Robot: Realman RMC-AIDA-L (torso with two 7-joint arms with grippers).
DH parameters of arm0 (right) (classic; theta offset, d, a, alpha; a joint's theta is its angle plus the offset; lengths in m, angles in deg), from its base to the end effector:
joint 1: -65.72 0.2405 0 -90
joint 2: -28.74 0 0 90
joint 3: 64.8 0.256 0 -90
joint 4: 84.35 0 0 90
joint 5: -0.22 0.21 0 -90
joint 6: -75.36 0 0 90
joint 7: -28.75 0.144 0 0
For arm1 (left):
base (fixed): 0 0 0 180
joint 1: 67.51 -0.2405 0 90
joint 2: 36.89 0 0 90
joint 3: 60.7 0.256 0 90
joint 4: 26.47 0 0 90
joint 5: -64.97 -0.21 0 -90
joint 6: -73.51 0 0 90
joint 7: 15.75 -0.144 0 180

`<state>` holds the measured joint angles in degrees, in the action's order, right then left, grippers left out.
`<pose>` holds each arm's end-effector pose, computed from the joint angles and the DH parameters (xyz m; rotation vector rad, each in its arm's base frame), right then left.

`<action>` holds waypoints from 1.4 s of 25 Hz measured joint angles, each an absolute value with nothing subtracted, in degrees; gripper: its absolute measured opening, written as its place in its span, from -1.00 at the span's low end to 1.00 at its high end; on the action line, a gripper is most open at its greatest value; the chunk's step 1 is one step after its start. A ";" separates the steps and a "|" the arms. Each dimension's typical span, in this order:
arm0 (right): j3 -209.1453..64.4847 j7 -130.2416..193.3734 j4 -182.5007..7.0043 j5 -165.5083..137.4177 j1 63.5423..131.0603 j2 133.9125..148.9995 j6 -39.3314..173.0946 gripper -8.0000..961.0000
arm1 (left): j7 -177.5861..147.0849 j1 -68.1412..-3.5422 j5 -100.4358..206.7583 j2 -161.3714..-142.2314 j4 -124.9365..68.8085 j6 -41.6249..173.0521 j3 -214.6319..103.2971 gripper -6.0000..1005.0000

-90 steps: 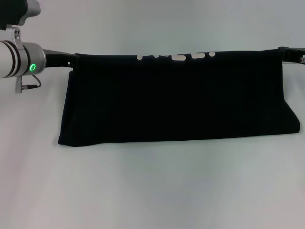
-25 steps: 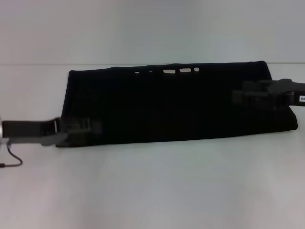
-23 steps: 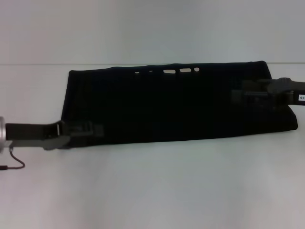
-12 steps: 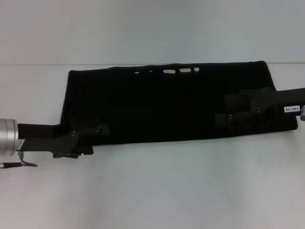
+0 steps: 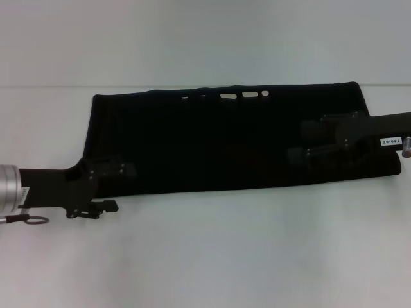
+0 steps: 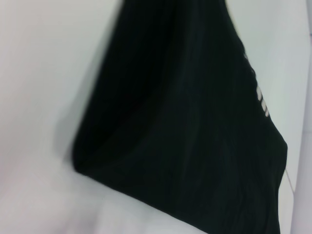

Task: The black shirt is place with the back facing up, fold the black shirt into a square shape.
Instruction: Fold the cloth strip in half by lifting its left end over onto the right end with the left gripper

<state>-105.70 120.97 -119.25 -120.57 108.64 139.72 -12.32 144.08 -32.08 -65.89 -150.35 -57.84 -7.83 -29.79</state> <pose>0.2244 0.3927 0.0393 -2.8061 0.6583 0.4884 -0.3032 0.3550 0.0221 -1.7067 -2.4247 -0.6187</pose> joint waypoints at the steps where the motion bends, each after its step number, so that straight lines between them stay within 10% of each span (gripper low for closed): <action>1: -105.58 120.96 -119.25 -120.52 108.64 139.77 -12.22 0.90 | 145.42 -32.09 -66.46 -150.08 -57.39 -7.73 -30.68 0.86; 35: -103.63 119.47 -119.34 -118.16 108.55 141.23 -9.74 0.88 | 151.69 -32.97 -70.09 -149.91 -55.10 2.59 -34.85 0.86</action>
